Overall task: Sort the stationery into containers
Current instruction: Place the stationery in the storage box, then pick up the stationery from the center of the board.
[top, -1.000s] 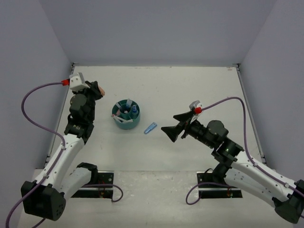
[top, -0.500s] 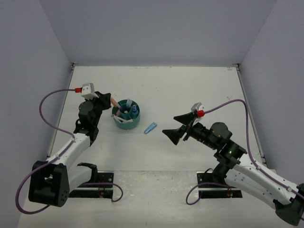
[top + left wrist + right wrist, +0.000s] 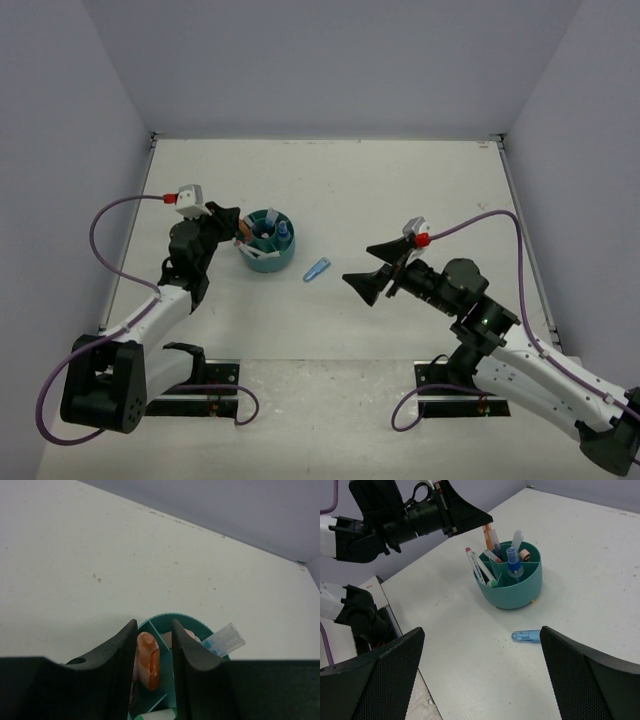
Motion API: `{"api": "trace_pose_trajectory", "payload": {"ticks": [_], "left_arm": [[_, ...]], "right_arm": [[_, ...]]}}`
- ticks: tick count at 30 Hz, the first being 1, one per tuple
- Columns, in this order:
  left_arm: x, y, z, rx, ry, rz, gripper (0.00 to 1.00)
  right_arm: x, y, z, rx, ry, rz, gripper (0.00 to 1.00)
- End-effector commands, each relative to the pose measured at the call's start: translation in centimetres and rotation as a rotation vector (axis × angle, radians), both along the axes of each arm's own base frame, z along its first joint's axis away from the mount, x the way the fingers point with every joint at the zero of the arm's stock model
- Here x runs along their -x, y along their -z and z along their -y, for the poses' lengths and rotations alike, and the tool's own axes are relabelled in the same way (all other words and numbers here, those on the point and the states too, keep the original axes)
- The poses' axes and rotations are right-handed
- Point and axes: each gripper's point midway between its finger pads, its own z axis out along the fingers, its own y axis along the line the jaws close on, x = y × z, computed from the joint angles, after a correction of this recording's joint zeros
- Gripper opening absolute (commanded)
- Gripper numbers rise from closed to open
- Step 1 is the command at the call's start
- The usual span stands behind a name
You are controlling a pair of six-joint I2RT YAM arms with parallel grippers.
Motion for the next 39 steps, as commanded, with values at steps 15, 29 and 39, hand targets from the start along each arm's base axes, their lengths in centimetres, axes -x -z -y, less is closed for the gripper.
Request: {"api": "trace_pose_trajectory", "payload": {"ticks": [15,29,39], "left_arm": [[7.3,-12.1,-1.4,0.170,-0.051,0.106,0.92],[14.5,-16.2,-3.6,-0.076,-0.042,0.180,1.00],[13.6,-10.9,-3.9,-0.156,-0.045,0.073,1.00]], "right_arm": [[-9.2,12.9,-1.7,0.182,0.815,-0.824,0.99],[-9.9,20.2,-7.0,0.273,1.038,-1.102,0.63],[-10.4,23.6,-7.9,0.392,1.102,-1.116,0.61]]}}
